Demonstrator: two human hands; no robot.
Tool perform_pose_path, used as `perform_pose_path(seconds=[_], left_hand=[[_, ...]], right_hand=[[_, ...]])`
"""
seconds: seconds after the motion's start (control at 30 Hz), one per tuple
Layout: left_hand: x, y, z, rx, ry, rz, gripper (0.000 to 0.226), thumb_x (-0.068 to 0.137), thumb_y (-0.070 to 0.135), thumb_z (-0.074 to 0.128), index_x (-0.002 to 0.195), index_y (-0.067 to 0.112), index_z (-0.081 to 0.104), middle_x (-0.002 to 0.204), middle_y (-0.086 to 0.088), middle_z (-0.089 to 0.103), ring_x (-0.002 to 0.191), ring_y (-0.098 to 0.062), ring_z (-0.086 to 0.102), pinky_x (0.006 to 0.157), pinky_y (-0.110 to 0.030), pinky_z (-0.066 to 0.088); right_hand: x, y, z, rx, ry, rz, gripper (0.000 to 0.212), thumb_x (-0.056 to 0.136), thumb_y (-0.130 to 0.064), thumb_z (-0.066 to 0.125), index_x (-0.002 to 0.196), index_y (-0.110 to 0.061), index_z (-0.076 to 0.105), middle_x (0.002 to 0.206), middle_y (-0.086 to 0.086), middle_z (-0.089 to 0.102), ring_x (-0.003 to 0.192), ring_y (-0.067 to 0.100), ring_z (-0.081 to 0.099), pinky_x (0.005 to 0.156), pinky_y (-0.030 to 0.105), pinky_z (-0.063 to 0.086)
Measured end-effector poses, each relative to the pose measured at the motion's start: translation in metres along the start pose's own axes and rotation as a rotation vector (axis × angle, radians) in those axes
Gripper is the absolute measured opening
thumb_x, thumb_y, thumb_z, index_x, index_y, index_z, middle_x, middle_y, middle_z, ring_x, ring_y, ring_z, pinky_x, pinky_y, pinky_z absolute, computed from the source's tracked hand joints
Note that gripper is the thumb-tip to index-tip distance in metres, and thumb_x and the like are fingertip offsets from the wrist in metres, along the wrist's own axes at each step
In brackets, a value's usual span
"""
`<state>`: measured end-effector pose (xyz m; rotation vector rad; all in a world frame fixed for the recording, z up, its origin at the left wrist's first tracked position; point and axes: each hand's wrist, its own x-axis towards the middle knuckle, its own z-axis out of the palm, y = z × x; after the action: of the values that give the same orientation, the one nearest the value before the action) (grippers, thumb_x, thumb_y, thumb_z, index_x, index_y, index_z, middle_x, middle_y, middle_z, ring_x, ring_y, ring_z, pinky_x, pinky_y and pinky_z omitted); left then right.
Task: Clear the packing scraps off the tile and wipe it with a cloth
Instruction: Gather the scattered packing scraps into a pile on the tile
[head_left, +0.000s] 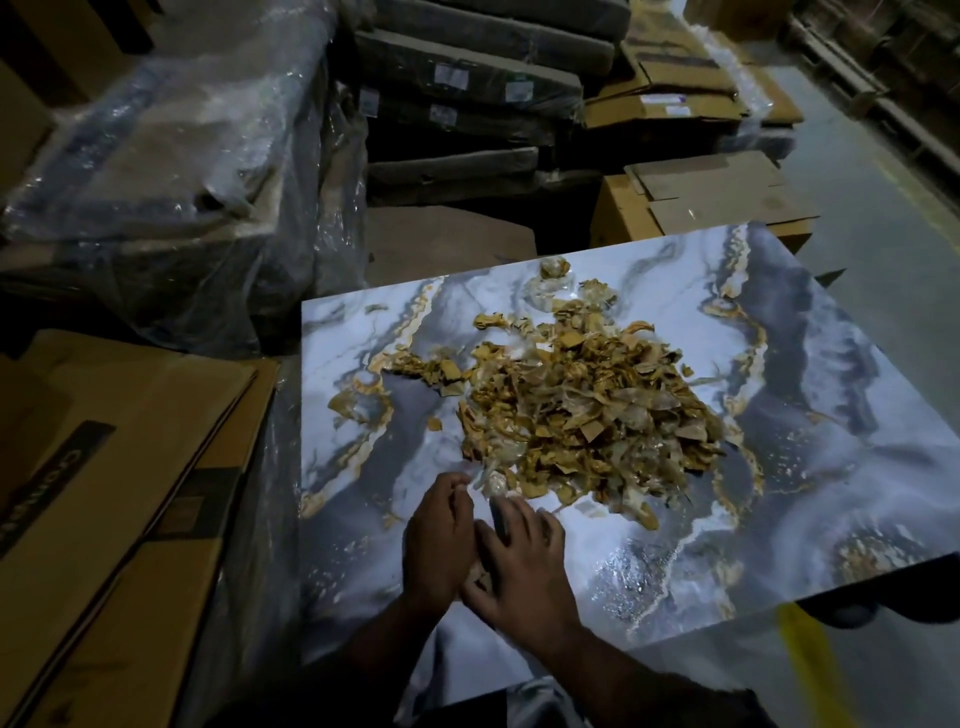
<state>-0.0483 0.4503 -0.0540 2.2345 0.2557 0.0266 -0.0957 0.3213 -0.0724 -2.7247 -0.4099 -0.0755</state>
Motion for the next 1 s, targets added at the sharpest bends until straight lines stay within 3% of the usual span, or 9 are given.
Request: perform_pose_path(seconds=[0.1,0.2,0.27,0.4,0.57,0.67,0.73,0.9,1.0], left_hand=[[-0.001,0.000,-0.003,-0.049,0.007,-0.023,0.039,0.096,0.047,0.026,0.102,0.029,0.060,0.090,0.006,0.068,0.083,-0.016,0.067,0.073,-0.043,0.057],[0.000,0.002,-0.006,-0.094,-0.024,-0.061,0.037,0.093,0.052,0.026,0.098,0.032,0.057,0.086,0.004,0.065,0.078,-0.021,0.067,0.070,-0.050,0.058],[0.002,0.003,-0.008,-0.103,-0.039,-0.075,0.034,0.093,0.054,0.026,0.099,0.037,0.056,0.088,0.007,0.067,0.081,-0.020,0.068,0.072,-0.050,0.058],[0.008,0.010,-0.007,-0.161,-0.049,-0.084,0.030,0.095,0.053,0.030,0.101,0.043,0.057,0.088,0.009,0.070,0.079,-0.014,0.068,0.073,-0.050,0.059],[0.026,0.048,0.003,-0.224,-0.024,0.035,0.021,0.106,0.034,0.042,0.106,0.031,0.062,0.097,0.010,0.068,0.090,-0.009,0.065,0.078,-0.040,0.057],[0.044,0.088,0.011,-0.243,0.042,0.172,0.017,0.105,0.025,0.047,0.113,0.022,0.062,0.108,0.007,0.060,0.100,-0.005,0.057,0.083,-0.028,0.048],[0.056,0.116,0.014,-0.237,0.078,0.239,0.023,0.102,0.026,0.045,0.114,0.016,0.062,0.114,0.001,0.056,0.109,-0.015,0.055,0.093,-0.031,0.046],[0.083,0.161,0.027,-0.129,0.023,0.430,0.034,0.103,0.024,0.045,0.130,0.008,0.057,0.133,-0.009,0.054,0.126,-0.024,0.047,0.109,-0.039,0.038],[0.098,0.167,0.044,-0.017,-0.099,0.433,0.043,0.106,0.018,0.042,0.148,0.010,0.045,0.156,-0.009,0.039,0.147,-0.022,0.031,0.123,-0.037,0.025]], right_hand=[[0.006,0.004,-0.002,-0.009,0.017,-0.031,0.017,0.088,-0.044,0.058,0.097,-0.030,0.054,0.124,-0.002,0.055,0.110,0.023,0.053,0.084,0.039,0.037],[0.014,0.010,-0.006,0.004,-0.014,-0.089,0.008,0.086,-0.030,0.061,0.090,-0.023,0.058,0.094,-0.001,0.054,0.085,0.024,0.055,0.068,0.036,0.041],[0.022,0.015,-0.011,0.054,-0.042,-0.063,0.007,0.085,-0.019,0.065,0.089,-0.018,0.060,0.087,0.002,0.053,0.079,0.025,0.056,0.063,0.034,0.043],[0.041,0.022,-0.031,0.210,-0.059,0.089,0.007,0.094,-0.013,0.055,0.097,-0.014,0.060,0.097,0.003,0.057,0.086,0.023,0.057,0.070,0.035,0.043],[0.071,0.032,-0.084,0.174,0.159,0.083,0.026,0.089,-0.004,0.068,0.113,-0.013,0.070,0.100,0.006,0.060,0.076,0.020,0.062,0.060,0.031,0.048],[0.091,0.042,-0.121,0.145,0.289,0.088,0.022,0.091,-0.012,0.060,0.111,-0.013,0.068,0.102,0.005,0.056,0.075,0.022,0.059,0.056,0.032,0.047],[0.106,0.052,-0.141,0.124,0.368,0.126,0.022,0.091,-0.020,0.054,0.109,-0.015,0.066,0.102,0.004,0.055,0.076,0.023,0.058,0.058,0.033,0.047],[0.143,0.092,-0.161,0.046,0.472,0.222,0.015,0.097,-0.025,0.059,0.103,-0.013,0.065,0.101,0.006,0.053,0.093,0.024,0.054,0.073,0.038,0.050],[0.157,0.114,-0.153,-0.002,0.395,0.240,0.020,0.098,-0.029,0.058,0.108,-0.013,0.066,0.104,0.007,0.055,0.102,0.025,0.049,0.088,0.042,0.047]])
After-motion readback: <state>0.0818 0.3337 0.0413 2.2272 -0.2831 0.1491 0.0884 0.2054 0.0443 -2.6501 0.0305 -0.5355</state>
